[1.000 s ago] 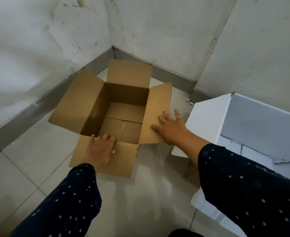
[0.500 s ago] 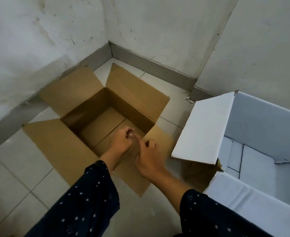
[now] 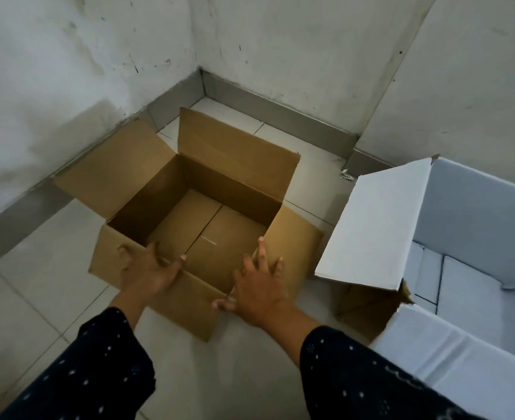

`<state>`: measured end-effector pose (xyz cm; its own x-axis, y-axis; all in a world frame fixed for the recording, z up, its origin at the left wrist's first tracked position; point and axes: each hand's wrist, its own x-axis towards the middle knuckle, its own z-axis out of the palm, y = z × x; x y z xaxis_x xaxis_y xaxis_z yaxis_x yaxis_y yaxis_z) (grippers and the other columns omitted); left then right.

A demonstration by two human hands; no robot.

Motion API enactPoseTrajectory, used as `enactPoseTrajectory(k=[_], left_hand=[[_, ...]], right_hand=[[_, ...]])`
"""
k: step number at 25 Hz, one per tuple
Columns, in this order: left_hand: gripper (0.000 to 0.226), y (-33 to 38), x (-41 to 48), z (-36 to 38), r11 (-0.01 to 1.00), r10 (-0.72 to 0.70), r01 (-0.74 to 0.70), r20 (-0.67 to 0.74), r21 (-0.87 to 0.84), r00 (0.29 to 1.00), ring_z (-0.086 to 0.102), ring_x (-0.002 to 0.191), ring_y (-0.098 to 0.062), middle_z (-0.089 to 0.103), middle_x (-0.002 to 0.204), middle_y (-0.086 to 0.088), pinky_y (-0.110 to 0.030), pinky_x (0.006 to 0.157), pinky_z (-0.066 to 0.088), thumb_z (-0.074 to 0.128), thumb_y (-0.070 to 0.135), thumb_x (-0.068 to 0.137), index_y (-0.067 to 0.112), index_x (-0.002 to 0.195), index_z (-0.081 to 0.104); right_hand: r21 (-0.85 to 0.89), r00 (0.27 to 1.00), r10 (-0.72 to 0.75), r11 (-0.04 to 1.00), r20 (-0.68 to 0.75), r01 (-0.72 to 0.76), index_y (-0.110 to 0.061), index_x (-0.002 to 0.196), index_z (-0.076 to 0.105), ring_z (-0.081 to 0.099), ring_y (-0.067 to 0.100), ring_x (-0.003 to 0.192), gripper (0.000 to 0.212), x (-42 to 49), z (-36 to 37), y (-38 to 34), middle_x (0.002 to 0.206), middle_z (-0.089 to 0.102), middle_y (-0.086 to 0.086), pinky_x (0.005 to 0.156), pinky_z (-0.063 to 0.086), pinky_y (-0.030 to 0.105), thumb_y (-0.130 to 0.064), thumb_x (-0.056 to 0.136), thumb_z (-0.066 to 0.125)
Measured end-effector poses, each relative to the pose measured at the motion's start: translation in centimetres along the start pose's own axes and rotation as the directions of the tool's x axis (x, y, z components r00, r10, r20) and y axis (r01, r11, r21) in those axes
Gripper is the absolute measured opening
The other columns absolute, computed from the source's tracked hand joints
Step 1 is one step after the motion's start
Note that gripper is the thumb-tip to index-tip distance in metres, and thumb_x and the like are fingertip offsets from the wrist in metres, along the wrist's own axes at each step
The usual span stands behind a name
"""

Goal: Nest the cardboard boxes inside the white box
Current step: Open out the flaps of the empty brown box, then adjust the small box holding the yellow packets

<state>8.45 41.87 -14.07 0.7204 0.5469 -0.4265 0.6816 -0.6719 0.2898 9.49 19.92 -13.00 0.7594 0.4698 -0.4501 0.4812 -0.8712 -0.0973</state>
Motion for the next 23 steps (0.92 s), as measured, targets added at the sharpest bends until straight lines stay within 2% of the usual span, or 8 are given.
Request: enactPoseTrajectory(k=[3,6,9,12,15,17,19,23], left_hand=[[0.082,2.5,-0.7,0.5,0.982,0.135,-0.131,0.021,-0.138,0.991,0.021,0.143,-0.042,-0.001,0.161,-0.010,-0.058,0.110,0.033,0.061,0.063,0.077,0.036,0.147,0.028],[0.082,4.7,-0.4,0.8,0.951,0.290,-0.273,0.104,-0.146,0.951,0.018,0.146,-0.038,-0.001,0.162,-0.008,-0.056,0.112,0.031,0.066,0.051,0.080,0.044,0.147,0.020],[0.082,7.0,-0.4,0.8,0.950,0.303,-0.287,0.149,-0.119,0.941,0.013,0.148,-0.035,0.000,0.163,-0.009,-0.053,0.112,0.029,0.065,0.049,0.082,0.045,0.148,0.018],[0.078,7.9,-1.0,0.4,0.959,0.282,-0.281,0.143,-0.029,0.949,0.026,0.143,-0.037,0.013,0.160,-0.009,-0.051,0.109,0.036,0.061,0.052,0.084,0.040,0.148,0.020],[0.078,6.9,-3.2,-1.2,0.968,0.245,-0.245,0.003,0.045,0.969,0.035,0.136,-0.039,0.027,0.155,-0.010,-0.052,0.104,0.041,0.059,0.046,0.086,0.030,0.150,0.016],[0.078,5.1,-5.5,-2.6,0.976,0.214,-0.209,-0.110,0.060,0.971,0.036,0.134,-0.039,0.031,0.152,-0.012,-0.052,0.103,0.041,0.059,0.040,0.087,0.023,0.150,0.017],[0.075,2.4,-8.3,-3.8,0.983,0.181,-0.170,-0.210,0.070,0.961,0.038,0.131,-0.039,0.035,0.150,-0.013,-0.052,0.102,0.041,0.057,0.039,0.087,0.019,0.149,0.021],[0.067,-5.5,-14.9,-5.9,0.999,0.027,-0.015,-0.380,0.033,0.925,0.038,0.133,-0.036,0.039,0.149,-0.012,-0.048,0.106,0.037,0.054,0.035,0.087,0.018,0.146,0.028]], right_hand=[[-0.011,0.998,0.049,0.999,0.030,-0.049,-0.019,0.142,0.042,-0.025,0.044,0.143,0.083,2.3,-1.8,3.3,0.162,0.010,0.012,0.112,0.003,0.071,-0.076,0.082,0.035],[-0.049,0.990,0.118,0.992,0.080,-0.114,-0.020,0.145,0.039,-0.022,0.044,0.145,0.085,3.9,-3.6,7.2,0.163,0.009,0.011,0.115,0.008,0.065,-0.076,0.081,0.038],[-0.081,0.982,0.131,0.989,0.133,-0.120,-0.021,0.143,0.041,-0.020,0.044,0.145,0.080,3.9,-4.7,9.5,0.162,0.014,0.012,0.115,0.009,0.064,-0.073,0.082,0.042],[-0.099,0.985,0.115,0.990,0.125,-0.103,-0.023,0.144,0.040,-0.006,0.043,0.148,0.078,3.2,-5.7,9.0,0.159,0.021,0.010,0.114,0.014,0.063,-0.073,0.084,0.036],[-0.070,0.997,-0.042,0.997,-0.063,0.038,-0.021,0.142,0.040,0.023,0.036,0.144,0.068,1.7,-7.3,6.6,0.151,0.035,0.011,0.115,0.023,0.056,-0.063,0.088,0.042],[-0.056,0.970,-0.157,0.987,-0.188,0.149,-0.020,0.138,0.043,0.039,0.031,0.133,0.061,0.5,-8.1,4.2,0.142,0.044,0.009,0.109,0.034,0.051,-0.056,0.088,0.048],[-0.050,0.944,-0.236,0.972,-0.232,0.231,-0.021,0.136,0.044,0.044,0.029,0.126,0.059,-0.6,-8.4,1.4,0.137,0.047,0.007,0.102,0.041,0.048,-0.052,0.087,0.050],[-0.039,0.910,-0.365,0.930,-0.198,0.365,-0.023,0.138,0.042,0.046,0.030,0.123,0.058,-3.9,-7.8,-5.9,0.138,0.048,0.006,0.099,0.042,0.047,-0.051,0.088,0.049]])
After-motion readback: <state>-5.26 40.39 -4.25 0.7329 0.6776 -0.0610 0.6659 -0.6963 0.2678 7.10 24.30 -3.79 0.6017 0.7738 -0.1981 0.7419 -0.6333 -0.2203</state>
